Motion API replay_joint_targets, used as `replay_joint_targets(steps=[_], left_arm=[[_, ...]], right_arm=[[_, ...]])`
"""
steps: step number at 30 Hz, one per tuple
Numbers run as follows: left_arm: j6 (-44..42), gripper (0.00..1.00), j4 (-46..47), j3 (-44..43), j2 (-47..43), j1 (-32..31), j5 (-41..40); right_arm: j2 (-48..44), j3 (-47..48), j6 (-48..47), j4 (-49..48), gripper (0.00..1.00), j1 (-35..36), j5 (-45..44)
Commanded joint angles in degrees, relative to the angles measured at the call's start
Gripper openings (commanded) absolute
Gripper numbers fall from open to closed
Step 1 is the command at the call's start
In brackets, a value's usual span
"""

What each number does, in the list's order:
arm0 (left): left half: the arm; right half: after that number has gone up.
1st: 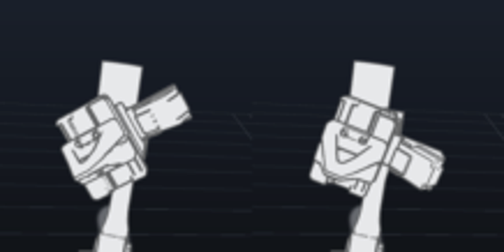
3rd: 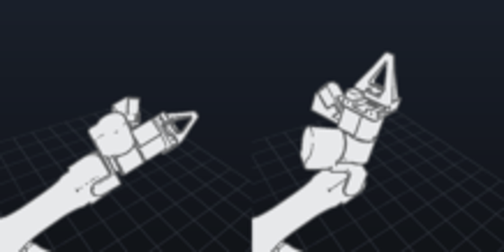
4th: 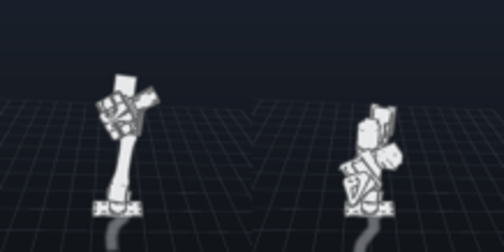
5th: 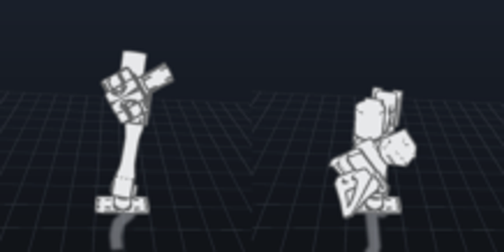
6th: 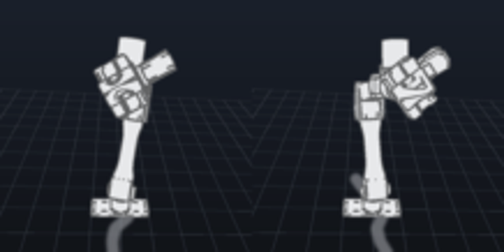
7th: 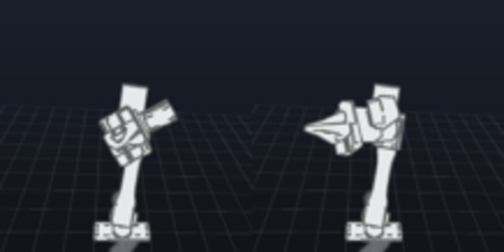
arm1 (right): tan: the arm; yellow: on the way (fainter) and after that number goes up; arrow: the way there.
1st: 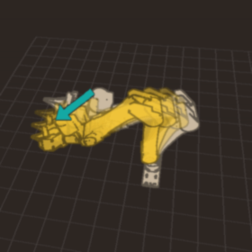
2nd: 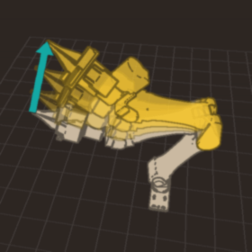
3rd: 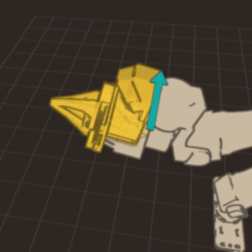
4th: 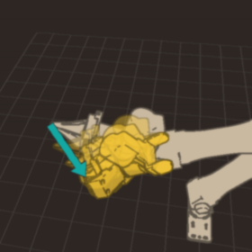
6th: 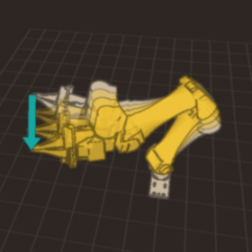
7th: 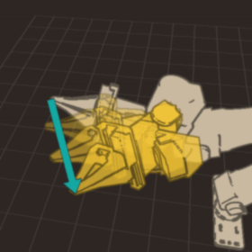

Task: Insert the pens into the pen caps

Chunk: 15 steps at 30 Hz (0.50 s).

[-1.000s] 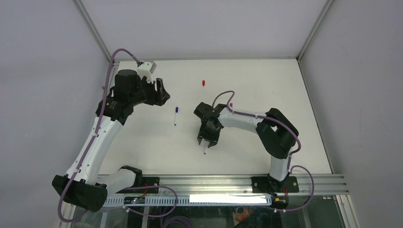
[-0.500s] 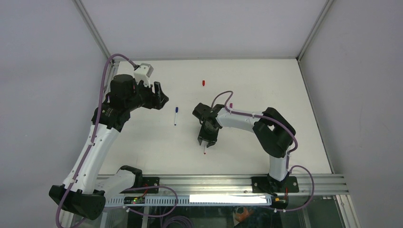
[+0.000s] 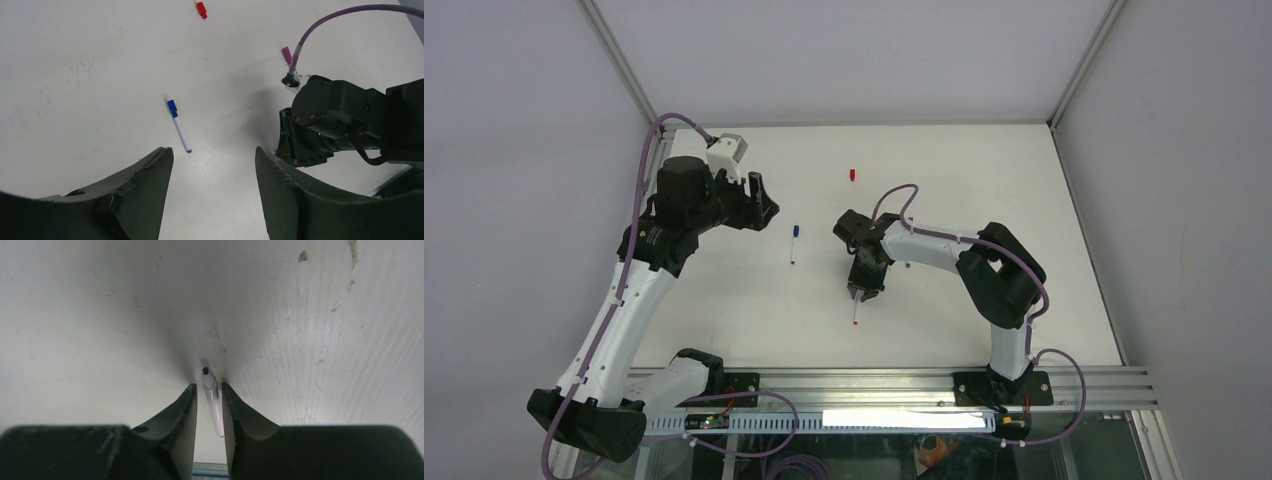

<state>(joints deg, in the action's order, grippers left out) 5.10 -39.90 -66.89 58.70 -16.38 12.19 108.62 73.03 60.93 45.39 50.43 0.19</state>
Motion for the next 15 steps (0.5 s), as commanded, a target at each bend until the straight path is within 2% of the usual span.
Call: replay_joint_targets(steps=[1, 7, 9, 15], left_arm=[[-1.13, 0.63, 0.71, 0.10, -0.25, 0.56, -0.35], [-1.17, 0.64, 0.67, 0.27, -0.23, 0.56, -0.61], [-1.21, 0.64, 0.69, 0.27, -0.25, 0.56, -0.75], [-1.31, 0.65, 0.64, 0.44, -0.34, 0.56, -1.56]], right_arm=[[2.07, 1.32, -1.06, 0.67, 0.24, -0.07, -1.85], [2.77, 1.75, -2.39, 1.25, 0.21, 0.03, -1.35], [3.02, 1.76, -3.22, 1.48, 0.13, 0.01, -0.84], [4.05, 2.02, -5.87, 2.04, 0.01, 0.02, 1.59]])
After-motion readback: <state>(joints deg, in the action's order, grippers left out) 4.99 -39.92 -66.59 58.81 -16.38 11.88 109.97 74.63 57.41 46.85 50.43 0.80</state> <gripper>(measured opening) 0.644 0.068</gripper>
